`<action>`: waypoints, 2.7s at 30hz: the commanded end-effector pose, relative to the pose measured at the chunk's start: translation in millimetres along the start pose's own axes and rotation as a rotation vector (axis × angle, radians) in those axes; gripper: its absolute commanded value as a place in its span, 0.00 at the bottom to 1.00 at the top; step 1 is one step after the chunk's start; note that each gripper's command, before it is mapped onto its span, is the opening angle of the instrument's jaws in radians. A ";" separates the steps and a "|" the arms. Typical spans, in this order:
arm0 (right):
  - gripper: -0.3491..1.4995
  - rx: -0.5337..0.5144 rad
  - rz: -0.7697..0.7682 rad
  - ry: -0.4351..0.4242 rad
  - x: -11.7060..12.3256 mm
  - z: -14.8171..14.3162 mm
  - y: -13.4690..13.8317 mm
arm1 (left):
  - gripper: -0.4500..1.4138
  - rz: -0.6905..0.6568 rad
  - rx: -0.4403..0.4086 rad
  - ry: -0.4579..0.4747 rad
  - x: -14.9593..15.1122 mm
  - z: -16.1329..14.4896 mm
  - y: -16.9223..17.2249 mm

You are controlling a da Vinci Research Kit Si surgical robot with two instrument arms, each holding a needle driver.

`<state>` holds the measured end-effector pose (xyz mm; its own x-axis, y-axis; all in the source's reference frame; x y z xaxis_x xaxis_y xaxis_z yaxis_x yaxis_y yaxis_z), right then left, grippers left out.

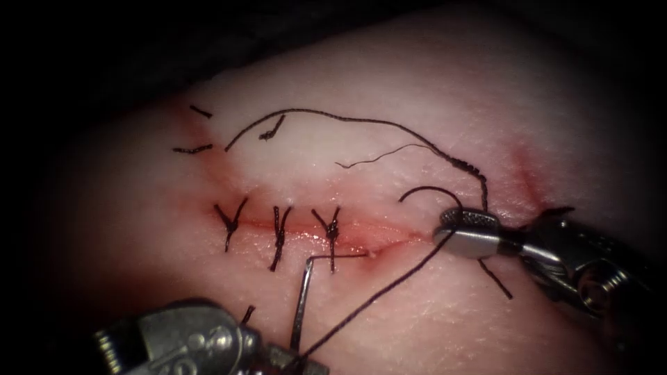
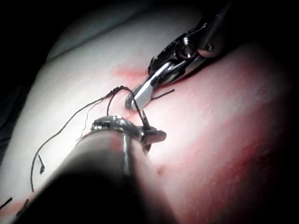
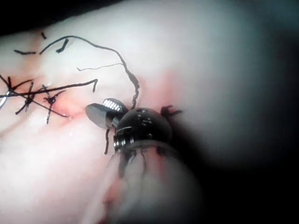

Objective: Wound Closure
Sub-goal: Pull needle the rest of the way through with left jaws, then move suture tail out of the way with right jaws

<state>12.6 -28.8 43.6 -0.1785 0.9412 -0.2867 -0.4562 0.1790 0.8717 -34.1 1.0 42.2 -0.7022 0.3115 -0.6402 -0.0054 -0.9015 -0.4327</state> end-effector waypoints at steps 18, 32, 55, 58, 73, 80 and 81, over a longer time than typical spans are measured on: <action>0.77 -0.027 -0.280 0.095 6.9 -3.1 -8.7 | 0.00 0.409 0.399 0.047 5.9 -5.2 -5.1; 0.82 -0.092 -0.700 0.104 7.7 2.0 -12.2 | 0.00 0.459 0.522 0.007 5.3 -6.6 -5.3; 0.00 -0.238 -1.062 0.037 8.9 6.8 -15.3 | 0.00 0.480 0.522 -0.040 3.6 -4.3 -3.9; 0.00 -0.229 -1.059 0.031 8.8 5.6 -15.5 | 0.00 0.479 0.520 -0.041 3.5 -4.0 -4.4; 0.58 -0.167 -1.182 -0.065 7.4 -12.5 -8.1 | 0.00 0.414 0.414 0.197 1.8 -1.9 -7.2; 0.99 -0.196 -1.293 -0.095 9.3 -11.4 -5.3 | 0.00 0.426 0.387 0.267 2.8 0.7 -5.7; 0.99 -0.196 -1.307 -0.106 10.2 -11.7 -4.6 | 0.00 0.428 0.382 0.280 2.8 1.1 -5.4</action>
<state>1.6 -24.1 31.9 0.5623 0.1191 -0.8183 -0.3464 0.9325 -0.1023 -36.8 5.1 43.6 -0.4676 -0.0784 -0.8805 -0.0486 -0.9923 0.1141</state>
